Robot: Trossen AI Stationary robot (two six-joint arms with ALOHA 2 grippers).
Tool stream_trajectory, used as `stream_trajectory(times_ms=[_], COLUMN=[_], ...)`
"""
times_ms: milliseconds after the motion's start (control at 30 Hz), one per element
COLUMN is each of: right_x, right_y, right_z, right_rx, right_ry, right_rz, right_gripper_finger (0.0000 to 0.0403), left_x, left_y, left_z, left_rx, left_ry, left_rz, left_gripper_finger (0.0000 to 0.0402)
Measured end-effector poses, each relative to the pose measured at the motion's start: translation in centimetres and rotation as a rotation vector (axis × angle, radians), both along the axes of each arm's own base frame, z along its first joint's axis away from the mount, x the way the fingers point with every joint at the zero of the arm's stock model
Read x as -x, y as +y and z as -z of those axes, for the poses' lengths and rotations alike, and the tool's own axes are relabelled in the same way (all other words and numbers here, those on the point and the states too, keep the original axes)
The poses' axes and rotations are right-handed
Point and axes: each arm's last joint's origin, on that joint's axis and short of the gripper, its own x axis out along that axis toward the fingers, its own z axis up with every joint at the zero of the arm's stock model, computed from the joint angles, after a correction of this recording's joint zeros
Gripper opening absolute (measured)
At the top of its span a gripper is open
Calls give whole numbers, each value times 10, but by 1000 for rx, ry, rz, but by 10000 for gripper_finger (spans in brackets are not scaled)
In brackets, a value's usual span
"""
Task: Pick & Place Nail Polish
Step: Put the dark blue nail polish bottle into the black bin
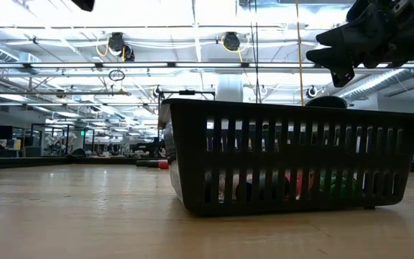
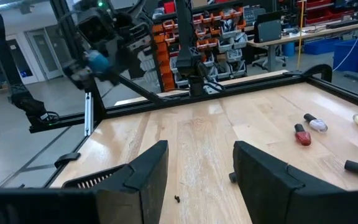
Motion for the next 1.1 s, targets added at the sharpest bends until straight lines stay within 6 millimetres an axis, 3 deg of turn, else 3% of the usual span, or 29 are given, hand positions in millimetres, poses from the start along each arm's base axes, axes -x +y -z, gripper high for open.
stream_trajectory(times_ms=[267,567,700,900,1100], right_x=[0,0,0,0,0], right_y=[0,0,0,0,0], right_z=[0,0,0,0,0], right_rx=[0,0,0,0,0], right_ry=[0,0,0,0,1], right_rz=[0,0,0,0,0], right_gripper_finger=[169,169,169,169,169], left_x=[9,-11,-22,-33,-14], left_y=[17,53,79,120,150], left_z=[9,4,8,33,62], left_rx=[-333,-498,-400,11,122], left_ry=[64,140,137,329,600], left_rz=[-529,-744,-785,-542,-749], left_gripper_finger=[36,36,36,36,36])
